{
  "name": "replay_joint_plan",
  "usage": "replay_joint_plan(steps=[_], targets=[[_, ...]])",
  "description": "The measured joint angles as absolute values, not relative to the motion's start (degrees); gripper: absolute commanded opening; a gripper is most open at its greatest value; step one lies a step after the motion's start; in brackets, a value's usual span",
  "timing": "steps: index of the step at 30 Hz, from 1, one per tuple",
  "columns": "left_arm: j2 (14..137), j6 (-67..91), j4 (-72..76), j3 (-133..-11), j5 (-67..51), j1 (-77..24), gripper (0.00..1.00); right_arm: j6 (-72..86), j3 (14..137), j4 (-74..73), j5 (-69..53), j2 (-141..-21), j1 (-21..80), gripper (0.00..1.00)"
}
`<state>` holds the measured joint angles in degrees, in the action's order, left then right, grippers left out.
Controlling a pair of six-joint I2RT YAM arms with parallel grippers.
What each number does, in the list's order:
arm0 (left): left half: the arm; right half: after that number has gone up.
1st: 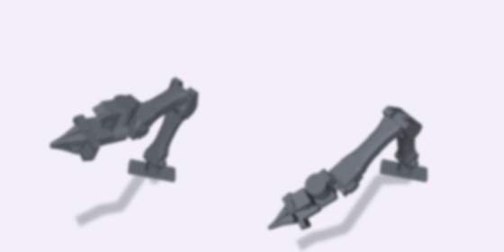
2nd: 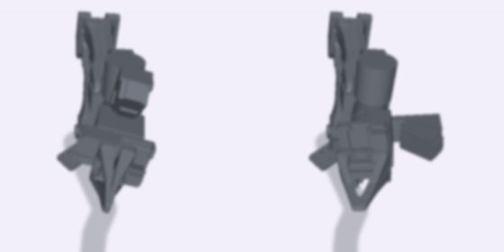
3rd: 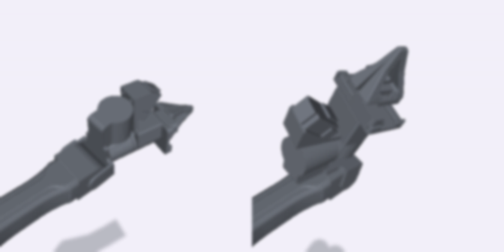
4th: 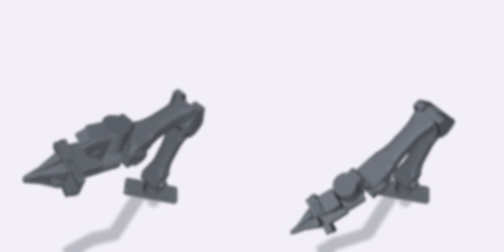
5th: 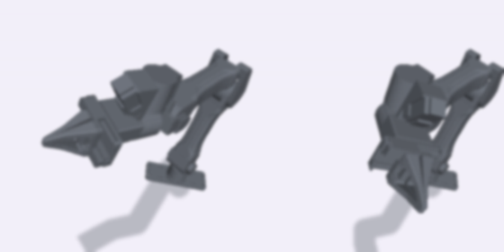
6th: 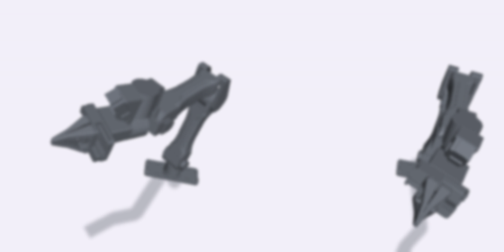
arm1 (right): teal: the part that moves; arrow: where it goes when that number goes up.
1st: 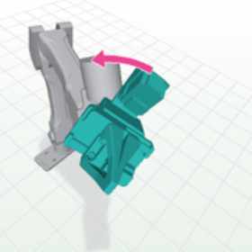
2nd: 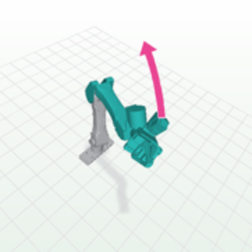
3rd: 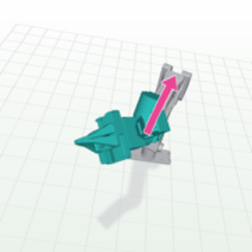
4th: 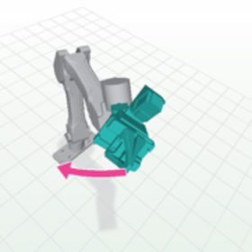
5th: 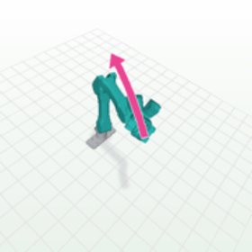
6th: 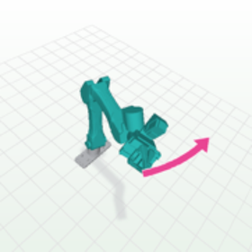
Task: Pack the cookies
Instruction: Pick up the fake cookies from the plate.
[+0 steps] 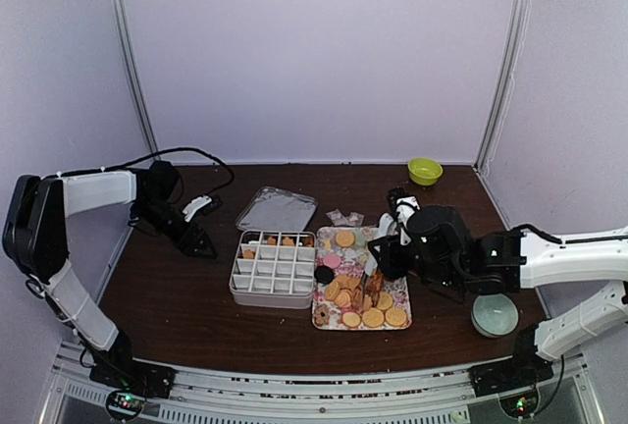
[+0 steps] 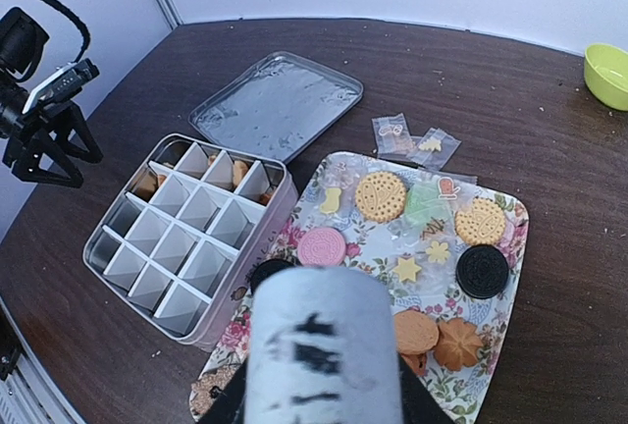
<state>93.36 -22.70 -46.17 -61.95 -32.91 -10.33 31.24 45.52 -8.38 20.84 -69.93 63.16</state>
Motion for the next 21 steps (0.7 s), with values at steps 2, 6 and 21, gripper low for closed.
replay_joint_plan(steps=[2, 6, 21], targets=[[94.5, -22.5, -45.2, -62.8, -32.1, -11.6, 0.64, 31.6, 44.9, -8.5, 20.8, -69.1, 63.2, 0.26], [96.8, -22.1, -43.7, -64.4, -30.9, -14.7, 0.64, 31.6, 44.4, -9.6, 20.7, -66.9, 63.2, 0.13], [98.0, -22.2, -43.0, -63.3, -31.1, -21.9, 0.64, 29.5, 50.5, -13.2, 20.8, -63.6, 63.2, 0.0]])
